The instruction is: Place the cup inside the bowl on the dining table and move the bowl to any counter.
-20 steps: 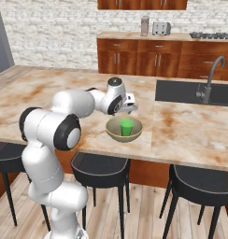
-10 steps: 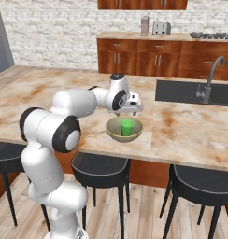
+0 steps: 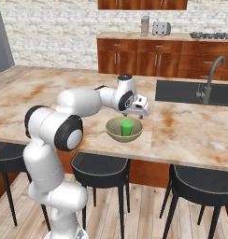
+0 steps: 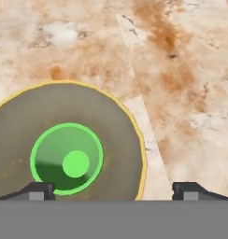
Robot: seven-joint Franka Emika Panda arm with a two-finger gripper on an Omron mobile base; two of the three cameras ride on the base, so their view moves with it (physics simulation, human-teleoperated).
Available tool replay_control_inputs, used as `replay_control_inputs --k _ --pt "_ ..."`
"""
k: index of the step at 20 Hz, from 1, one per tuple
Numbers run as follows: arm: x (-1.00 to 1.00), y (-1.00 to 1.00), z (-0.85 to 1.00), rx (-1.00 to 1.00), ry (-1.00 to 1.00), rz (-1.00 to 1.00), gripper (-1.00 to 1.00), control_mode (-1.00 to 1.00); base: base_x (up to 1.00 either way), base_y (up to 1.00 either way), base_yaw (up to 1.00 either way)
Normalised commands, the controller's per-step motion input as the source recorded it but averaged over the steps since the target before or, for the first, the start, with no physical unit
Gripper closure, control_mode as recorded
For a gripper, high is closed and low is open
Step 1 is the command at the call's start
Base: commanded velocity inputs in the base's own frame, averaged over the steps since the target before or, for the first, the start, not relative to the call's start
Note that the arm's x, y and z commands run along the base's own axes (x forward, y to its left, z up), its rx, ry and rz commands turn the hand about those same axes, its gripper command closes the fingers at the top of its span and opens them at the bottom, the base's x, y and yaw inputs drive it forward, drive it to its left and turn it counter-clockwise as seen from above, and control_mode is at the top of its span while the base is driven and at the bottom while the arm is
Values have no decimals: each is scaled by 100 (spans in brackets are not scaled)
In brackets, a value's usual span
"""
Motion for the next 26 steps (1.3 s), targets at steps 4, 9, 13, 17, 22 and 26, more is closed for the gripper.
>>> replay_control_inputs --k 4,9,13,17,22,26 --pt "0 -39 0 18 0 -20 -100 -100 0 0 0" --pt "0 -31 0 19 -2 -15 -100 -100 0 0 0" --pt "0 -28 0 15 -3 -7 -100 -100 0 0 0" --pt "0 -37 0 20 -4 -3 -100 -100 0 0 0" --pt "0 -18 -3 29 -10 0 -100 -100 0 0 0" --pt "0 -12 -5 29 -7 0 -100 -100 0 0 0"
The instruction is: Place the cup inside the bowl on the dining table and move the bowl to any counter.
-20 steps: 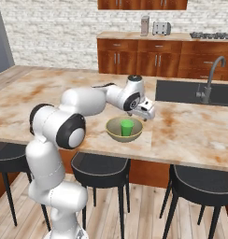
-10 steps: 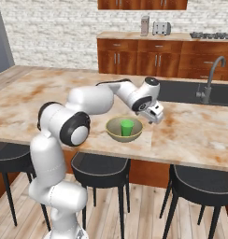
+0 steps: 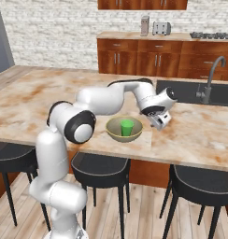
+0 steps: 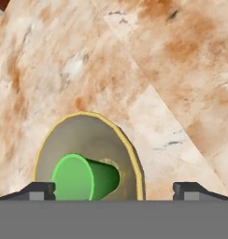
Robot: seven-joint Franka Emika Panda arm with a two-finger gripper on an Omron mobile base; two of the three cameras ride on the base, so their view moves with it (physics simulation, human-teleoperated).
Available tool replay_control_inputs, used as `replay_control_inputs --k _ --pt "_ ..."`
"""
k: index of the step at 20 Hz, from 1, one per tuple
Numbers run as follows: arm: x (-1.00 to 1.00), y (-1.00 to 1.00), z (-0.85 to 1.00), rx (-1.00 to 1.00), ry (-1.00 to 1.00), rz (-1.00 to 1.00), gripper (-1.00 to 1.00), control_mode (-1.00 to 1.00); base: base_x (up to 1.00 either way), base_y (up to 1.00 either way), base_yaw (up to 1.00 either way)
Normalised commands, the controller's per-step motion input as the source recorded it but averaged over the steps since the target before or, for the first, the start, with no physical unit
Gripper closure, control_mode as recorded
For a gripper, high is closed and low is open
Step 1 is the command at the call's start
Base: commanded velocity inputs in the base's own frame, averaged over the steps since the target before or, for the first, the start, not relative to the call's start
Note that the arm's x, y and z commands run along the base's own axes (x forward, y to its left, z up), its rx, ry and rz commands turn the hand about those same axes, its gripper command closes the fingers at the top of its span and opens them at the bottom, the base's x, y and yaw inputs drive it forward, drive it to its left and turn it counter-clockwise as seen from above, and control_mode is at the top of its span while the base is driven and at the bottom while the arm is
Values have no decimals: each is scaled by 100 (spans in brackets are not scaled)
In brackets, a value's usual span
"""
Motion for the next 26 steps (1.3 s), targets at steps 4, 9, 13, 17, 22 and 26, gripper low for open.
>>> replay_control_inputs --k 4,9,13,17,22,26 --pt "0 -2 -12 12 -4 2 -100 -100 0 0 0" --pt "0 0 -2 0 0 7 -100 -100 0 0 0" --pt "0 0 -4 0 0 13 -100 -100 0 0 0" --pt "0 6 -30 0 0 13 -100 -100 0 0 0" --pt "0 11 -44 0 0 12 -100 -100 0 0 0" --pt "3 4 -33 0 0 11 -100 -100 0 0 0"
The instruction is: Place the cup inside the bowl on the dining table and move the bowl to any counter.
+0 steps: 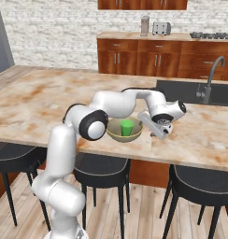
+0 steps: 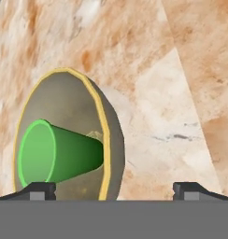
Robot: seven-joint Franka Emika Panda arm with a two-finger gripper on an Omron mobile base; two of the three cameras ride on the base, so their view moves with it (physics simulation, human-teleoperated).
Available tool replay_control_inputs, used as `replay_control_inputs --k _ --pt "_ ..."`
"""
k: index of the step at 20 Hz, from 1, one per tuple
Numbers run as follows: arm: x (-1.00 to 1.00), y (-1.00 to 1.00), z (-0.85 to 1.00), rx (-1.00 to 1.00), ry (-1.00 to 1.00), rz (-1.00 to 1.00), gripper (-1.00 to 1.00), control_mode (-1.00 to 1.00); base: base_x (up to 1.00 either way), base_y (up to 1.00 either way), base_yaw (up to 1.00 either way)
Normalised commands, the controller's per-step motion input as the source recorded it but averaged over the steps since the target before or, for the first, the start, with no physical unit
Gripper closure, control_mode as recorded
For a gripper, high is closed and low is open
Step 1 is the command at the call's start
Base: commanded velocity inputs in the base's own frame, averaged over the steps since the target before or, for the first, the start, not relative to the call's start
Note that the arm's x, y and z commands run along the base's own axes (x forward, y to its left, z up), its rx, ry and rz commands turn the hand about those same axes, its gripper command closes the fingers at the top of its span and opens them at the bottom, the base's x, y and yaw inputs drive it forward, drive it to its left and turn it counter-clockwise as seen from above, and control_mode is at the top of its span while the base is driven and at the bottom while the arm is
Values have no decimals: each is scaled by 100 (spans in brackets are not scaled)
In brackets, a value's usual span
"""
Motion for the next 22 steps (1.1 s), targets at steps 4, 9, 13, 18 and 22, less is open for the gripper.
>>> replay_control_inputs --k 4,9,13,18,22 --pt "10 8 -8 0 0 7 -100 -100 0 0 0" --pt "23 13 0 0 0 2 -100 -100 0 0 0" --pt "10 8 0 0 0 2 -100 -100 0 0 0" --pt "0 2 -10 0 0 3 -100 -100 0 0 0" --pt "0 6 -14 0 0 4 -100 -100 0 0 0"
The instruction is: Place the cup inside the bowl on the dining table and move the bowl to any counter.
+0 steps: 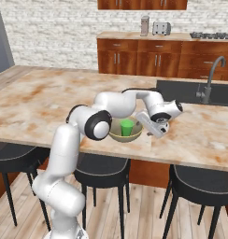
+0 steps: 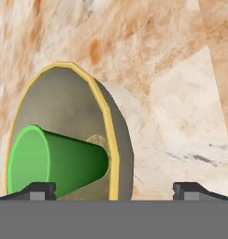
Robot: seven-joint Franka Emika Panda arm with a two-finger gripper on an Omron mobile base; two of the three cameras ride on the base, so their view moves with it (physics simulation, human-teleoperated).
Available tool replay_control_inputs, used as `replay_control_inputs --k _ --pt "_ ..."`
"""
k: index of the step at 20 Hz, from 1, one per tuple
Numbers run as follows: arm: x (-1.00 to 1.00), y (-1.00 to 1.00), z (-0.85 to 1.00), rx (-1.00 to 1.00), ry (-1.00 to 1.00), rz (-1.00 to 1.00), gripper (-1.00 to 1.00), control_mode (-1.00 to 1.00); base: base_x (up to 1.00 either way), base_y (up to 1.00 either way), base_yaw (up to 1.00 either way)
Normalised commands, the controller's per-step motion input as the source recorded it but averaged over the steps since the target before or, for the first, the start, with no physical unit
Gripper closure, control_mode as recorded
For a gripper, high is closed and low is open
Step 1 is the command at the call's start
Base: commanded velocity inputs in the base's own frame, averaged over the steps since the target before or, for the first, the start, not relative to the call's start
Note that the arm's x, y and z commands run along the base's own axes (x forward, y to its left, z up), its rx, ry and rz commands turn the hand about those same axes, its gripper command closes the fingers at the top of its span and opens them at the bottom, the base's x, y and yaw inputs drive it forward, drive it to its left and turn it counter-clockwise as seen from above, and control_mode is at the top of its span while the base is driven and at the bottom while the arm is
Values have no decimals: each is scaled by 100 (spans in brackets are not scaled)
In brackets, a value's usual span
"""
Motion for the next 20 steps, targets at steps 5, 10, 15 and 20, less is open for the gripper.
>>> replay_control_inputs --k 5,10,15,20 --pt "0 9 -12 0 0 4 -100 -100 0 0 0" --pt "0 6 -20 0 0 3 -100 -100 0 0 0" --pt "0 4 -14 0 0 3 -100 -100 0 0 0" --pt "0 5 -1 0 0 2 -100 -100 0 0 0"
